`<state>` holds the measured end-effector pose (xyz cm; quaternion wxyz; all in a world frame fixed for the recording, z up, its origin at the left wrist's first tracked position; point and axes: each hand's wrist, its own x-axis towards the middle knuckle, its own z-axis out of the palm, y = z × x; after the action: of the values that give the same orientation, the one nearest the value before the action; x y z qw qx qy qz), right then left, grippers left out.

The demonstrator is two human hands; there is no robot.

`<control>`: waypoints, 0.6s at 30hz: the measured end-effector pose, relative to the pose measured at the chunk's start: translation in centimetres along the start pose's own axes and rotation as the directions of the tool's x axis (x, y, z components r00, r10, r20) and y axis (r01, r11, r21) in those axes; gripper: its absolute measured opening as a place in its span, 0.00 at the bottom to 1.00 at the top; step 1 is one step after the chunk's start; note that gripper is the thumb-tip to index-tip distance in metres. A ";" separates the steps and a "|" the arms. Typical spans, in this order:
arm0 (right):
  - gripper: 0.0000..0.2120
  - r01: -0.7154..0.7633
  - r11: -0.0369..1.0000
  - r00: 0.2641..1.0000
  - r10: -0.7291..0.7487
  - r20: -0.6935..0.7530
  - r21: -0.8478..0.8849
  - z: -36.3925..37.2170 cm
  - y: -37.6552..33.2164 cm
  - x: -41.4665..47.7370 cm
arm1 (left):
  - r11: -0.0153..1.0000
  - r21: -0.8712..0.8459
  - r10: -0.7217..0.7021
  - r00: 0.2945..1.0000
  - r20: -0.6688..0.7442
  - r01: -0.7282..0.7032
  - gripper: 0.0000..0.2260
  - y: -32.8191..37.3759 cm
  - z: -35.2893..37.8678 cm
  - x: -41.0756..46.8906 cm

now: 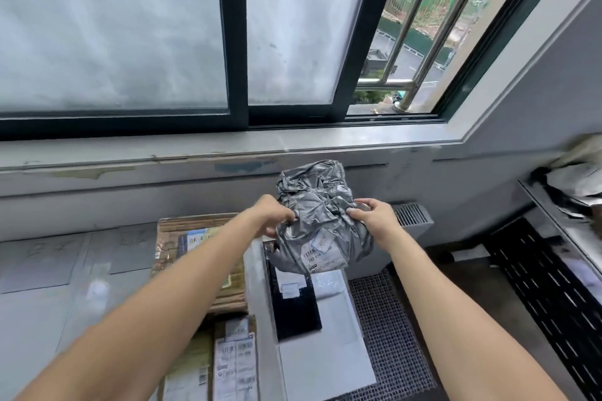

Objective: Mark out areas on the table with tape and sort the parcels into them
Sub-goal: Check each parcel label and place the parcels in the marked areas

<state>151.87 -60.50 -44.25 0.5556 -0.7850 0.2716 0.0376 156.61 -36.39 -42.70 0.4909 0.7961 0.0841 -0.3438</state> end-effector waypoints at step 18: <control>0.17 -0.196 0.872 0.953 0.278 0.124 -0.449 4.5 12.4 4.6 | 0.943 0.075 -0.320 0.946 -0.051 0.323 0.11 -9.2 7.1 7.4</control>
<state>151.08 -61.12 -58.19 0.3820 -0.8419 0.2983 0.2373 154.59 -39.20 -56.01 0.3932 0.7978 0.2078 -0.4071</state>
